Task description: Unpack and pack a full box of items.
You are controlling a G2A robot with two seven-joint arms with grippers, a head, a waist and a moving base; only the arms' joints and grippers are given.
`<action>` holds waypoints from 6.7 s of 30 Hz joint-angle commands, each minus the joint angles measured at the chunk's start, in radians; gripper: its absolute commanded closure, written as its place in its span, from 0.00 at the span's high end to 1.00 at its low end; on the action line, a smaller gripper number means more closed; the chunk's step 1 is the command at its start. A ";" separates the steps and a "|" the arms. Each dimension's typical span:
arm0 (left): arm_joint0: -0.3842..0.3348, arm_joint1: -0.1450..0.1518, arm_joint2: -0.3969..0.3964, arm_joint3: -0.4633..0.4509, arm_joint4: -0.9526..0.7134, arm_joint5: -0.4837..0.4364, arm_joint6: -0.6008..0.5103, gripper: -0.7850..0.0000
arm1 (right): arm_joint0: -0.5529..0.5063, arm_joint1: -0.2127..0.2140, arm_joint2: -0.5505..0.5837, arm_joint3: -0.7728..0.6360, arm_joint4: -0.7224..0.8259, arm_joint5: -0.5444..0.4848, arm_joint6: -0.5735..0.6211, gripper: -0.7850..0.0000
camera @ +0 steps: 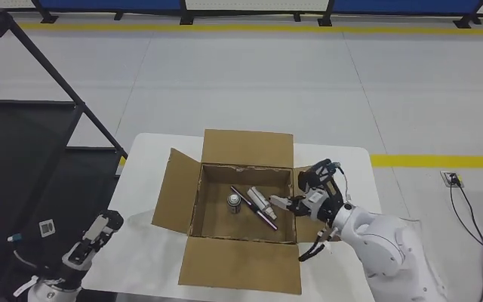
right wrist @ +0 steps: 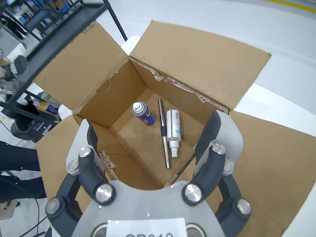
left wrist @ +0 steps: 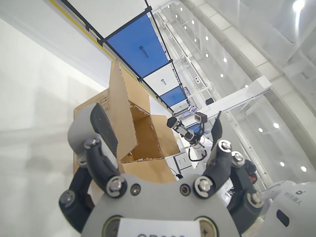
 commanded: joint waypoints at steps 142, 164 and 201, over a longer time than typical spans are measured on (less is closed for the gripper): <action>0.092 0.105 0.134 0.008 0.053 0.070 -0.477 1.00 | 0.535 0.141 -0.278 0.794 0.872 -0.435 0.130 1.00; 0.020 0.138 0.298 0.062 -0.088 0.123 -0.711 1.00 | 0.642 0.077 -0.365 1.139 0.712 -0.406 -0.213 1.00; 0.056 0.181 0.253 0.002 -0.168 0.067 -0.728 1.00 | 0.816 -0.073 -0.508 1.480 0.834 -0.491 -0.130 1.00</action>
